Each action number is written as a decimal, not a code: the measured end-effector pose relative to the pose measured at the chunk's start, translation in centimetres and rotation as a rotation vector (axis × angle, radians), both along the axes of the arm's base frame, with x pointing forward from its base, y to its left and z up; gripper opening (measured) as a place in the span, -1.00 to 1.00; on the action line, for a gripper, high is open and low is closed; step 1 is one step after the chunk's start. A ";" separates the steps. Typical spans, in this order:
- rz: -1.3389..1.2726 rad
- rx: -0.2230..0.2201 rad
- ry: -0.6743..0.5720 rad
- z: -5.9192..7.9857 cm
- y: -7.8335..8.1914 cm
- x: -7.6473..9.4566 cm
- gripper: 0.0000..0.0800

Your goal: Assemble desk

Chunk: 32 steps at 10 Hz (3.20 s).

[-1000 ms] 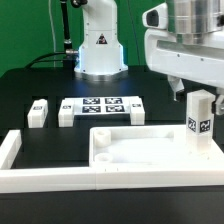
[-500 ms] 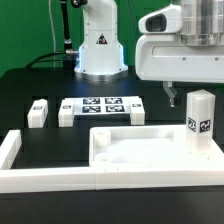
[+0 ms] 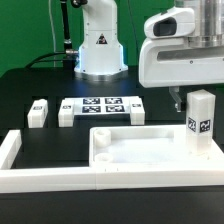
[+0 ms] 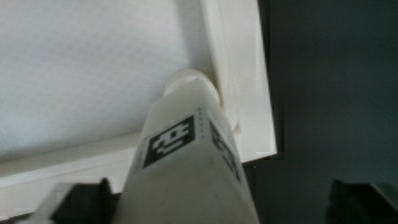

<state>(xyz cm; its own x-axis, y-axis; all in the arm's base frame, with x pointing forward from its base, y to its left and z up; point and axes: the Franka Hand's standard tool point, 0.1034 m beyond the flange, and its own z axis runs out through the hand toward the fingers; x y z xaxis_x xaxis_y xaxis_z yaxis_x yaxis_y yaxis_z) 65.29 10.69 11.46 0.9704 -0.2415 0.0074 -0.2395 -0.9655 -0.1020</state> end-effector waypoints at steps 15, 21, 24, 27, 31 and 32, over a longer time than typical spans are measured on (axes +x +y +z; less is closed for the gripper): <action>-1.164 0.176 0.122 -0.4 1.2 -0.7 0.37; -0.475 0.121 0.006 -0.2 1.3 -0.6 0.62; -0.131 0.079 -0.042 -0.7 0.1 -0.8 0.62; 0.091 0.054 -0.072 -0.8 0.1 -0.7 0.62; -0.058 0.068 -0.053 -0.8 0.2 -0.7 -0.14; -0.101 0.063 -0.044 -0.9 -0.3 -0.8 -0.23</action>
Offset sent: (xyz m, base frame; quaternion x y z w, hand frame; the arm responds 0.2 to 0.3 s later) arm 0.0000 0.0000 0.0000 0.0000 0.0000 0.1938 0.9810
